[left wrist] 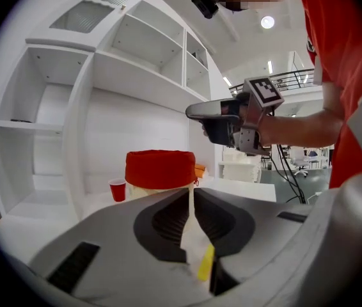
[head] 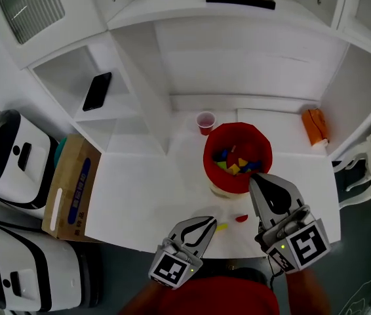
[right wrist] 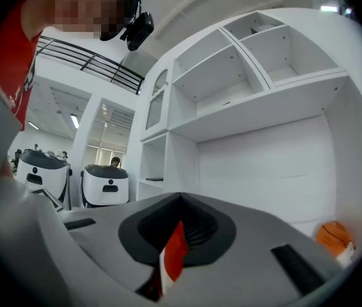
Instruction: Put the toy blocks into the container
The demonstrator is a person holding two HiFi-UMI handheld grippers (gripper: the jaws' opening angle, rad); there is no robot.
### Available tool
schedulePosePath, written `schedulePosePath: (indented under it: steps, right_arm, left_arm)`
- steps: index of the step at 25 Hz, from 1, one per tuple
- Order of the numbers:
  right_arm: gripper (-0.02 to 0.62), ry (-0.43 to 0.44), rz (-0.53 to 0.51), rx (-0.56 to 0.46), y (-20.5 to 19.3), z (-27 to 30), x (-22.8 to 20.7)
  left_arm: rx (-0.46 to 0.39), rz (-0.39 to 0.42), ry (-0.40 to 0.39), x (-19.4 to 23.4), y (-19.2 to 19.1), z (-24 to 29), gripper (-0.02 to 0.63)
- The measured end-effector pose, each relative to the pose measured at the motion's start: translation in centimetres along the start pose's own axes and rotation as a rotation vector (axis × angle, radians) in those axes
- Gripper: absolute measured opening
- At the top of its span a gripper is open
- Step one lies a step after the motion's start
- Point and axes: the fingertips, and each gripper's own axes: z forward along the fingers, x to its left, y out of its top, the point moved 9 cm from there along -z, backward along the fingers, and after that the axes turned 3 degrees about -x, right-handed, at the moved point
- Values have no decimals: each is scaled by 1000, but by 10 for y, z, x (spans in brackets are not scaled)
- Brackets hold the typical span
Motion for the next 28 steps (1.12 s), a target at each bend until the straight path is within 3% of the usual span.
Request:
schedulePosePath:
  steps: [4, 9, 15, 23, 26, 28]
  right_arm:
    - [-9, -19, 31, 20, -7, -22, 3]
    - [-9, -48, 49, 40, -15, -46, 3]
    - [-9, -95, 55, 54, -17, -72, -1]
    - [-9, -132, 71, 63, -21, -91, -4]
    - [-9, -134, 78, 67, -23, -92, -4]
    - [-9, -131, 84, 71, -26, -92, -3]
  left_arm:
    - [84, 76, -80, -5, -15, 7, 142]
    - [291, 139, -184, -13, -47, 21, 181]
    - [484, 199, -205, -15, -77, 36, 187]
    - [579, 201, -211, -10, -91, 50, 189]
    - [577, 204, -201, -9, -92, 52, 107]
    - [565, 195, -199, -10, -91, 52, 97]
